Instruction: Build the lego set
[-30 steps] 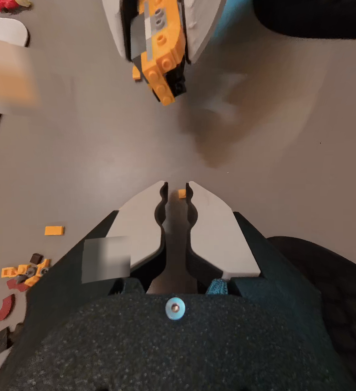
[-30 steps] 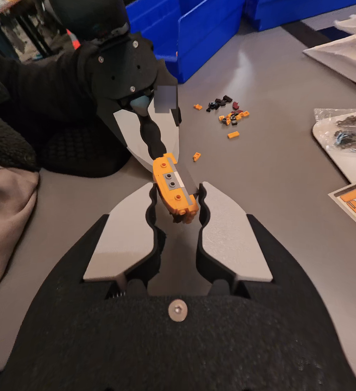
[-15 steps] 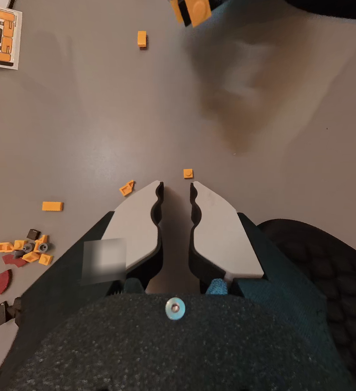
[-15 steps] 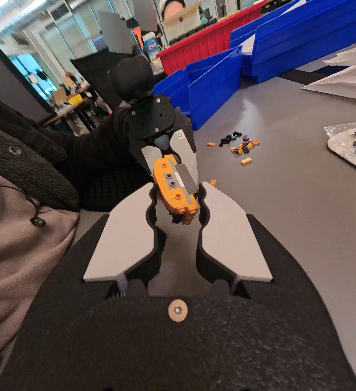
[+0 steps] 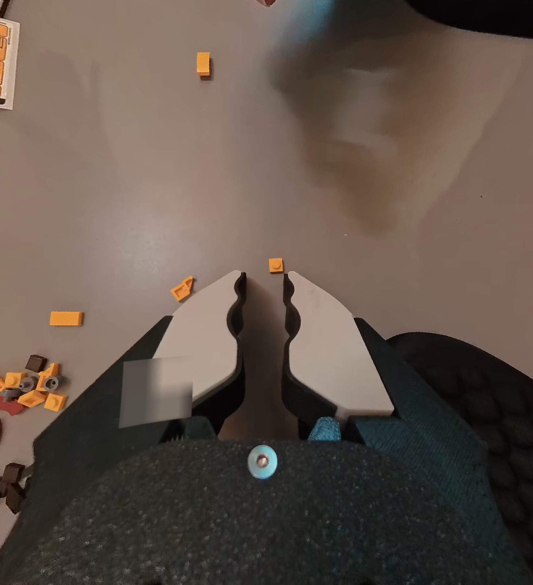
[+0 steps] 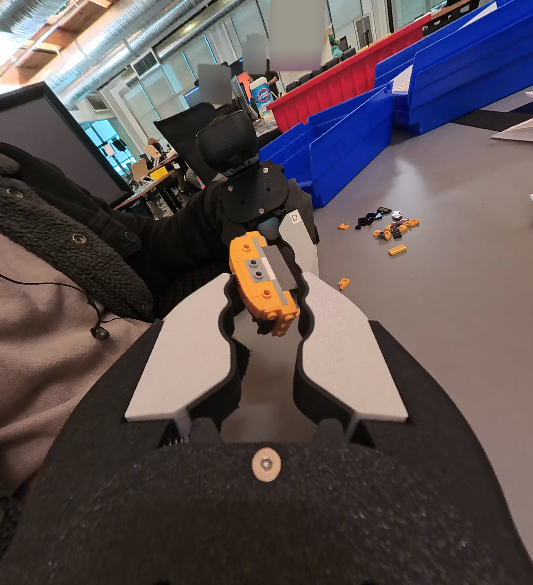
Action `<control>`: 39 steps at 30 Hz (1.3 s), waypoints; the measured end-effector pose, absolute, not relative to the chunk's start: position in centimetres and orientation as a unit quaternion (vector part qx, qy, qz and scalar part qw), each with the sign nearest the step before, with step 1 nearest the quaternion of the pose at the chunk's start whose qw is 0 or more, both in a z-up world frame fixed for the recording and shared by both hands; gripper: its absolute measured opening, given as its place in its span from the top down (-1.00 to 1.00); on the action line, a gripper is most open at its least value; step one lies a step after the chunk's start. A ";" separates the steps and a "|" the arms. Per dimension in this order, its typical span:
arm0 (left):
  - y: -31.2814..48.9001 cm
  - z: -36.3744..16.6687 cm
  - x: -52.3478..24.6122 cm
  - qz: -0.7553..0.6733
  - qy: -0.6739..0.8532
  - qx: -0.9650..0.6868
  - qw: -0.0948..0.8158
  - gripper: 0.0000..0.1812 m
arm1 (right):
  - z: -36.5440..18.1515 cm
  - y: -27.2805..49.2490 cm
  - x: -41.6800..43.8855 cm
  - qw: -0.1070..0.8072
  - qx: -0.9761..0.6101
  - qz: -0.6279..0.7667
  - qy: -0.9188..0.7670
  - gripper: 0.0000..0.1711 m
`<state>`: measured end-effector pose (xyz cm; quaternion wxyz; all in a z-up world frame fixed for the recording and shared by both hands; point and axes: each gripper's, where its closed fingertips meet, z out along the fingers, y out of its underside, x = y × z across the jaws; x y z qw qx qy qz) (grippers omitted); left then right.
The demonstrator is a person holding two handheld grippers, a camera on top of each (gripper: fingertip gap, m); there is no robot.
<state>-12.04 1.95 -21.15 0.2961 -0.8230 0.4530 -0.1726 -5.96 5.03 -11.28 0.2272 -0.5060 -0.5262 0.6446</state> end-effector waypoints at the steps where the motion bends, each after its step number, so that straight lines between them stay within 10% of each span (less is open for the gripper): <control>1: 2.0 -21.1 -12.0 -0.173 0.453 -0.823 0.297 0.76 | -11.3 5.0 -5.9 0.227 -0.505 0.645 -0.526 0.57; 39: 2.5 -21.0 -12.9 -0.168 0.440 -0.826 0.308 0.77 | -18.0 5.3 -6.9 0.313 -0.527 0.391 -0.687 0.57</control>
